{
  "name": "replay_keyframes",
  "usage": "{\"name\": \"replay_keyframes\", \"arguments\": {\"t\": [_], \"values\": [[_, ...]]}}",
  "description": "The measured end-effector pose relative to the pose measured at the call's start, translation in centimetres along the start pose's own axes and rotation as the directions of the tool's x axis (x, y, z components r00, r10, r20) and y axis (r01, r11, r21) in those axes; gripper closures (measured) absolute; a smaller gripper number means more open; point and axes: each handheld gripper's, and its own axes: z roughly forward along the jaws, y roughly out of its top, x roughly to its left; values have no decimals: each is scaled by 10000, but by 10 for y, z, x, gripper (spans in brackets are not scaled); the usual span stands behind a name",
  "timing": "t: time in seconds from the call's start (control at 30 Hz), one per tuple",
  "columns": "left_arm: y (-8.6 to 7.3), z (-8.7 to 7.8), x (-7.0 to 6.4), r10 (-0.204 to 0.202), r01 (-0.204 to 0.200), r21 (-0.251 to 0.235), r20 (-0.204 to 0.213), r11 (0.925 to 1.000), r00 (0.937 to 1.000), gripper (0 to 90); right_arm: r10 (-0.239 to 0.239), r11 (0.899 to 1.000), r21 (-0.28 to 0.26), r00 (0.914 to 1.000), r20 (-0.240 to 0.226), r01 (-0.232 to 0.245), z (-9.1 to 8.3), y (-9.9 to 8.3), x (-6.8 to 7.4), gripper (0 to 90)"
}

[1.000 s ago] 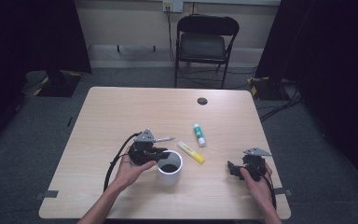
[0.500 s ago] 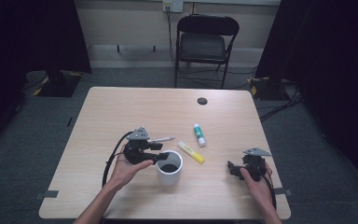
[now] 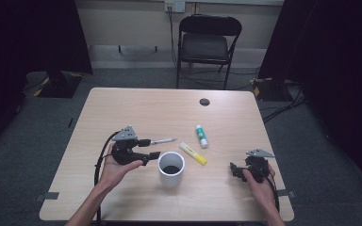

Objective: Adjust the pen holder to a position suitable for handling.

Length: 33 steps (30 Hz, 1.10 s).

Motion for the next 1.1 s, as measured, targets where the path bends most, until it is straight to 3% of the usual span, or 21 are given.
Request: {"name": "replay_keyframes", "arguments": {"t": [0.4, 0.73, 0.9, 1.1], "values": [[-17, -27, 13, -21, 40, 281, -686, 9996, 9976, 278, -12, 10000, -4, 10000, -1, 12, 0, 0, 0, 98], [-32, -48, 21, 53, 14, 737, -906, 9973, 9959, 205, -47, 10000, -29, 10000, -49, 46, 0, 0, 0, 112], [-50, -60, 31, -349, 452, 893, -1135, 9950, 9929, 177, -21, 10000, -8, 10000, -33, 21, 0, 0, 0, 109], [-65, -65, 40, -538, 717, 1154, -1509, 9907, 9871, 177, -1, 10000, -9, 10000, -14, 1, 0, 0, 1, 112]]}}
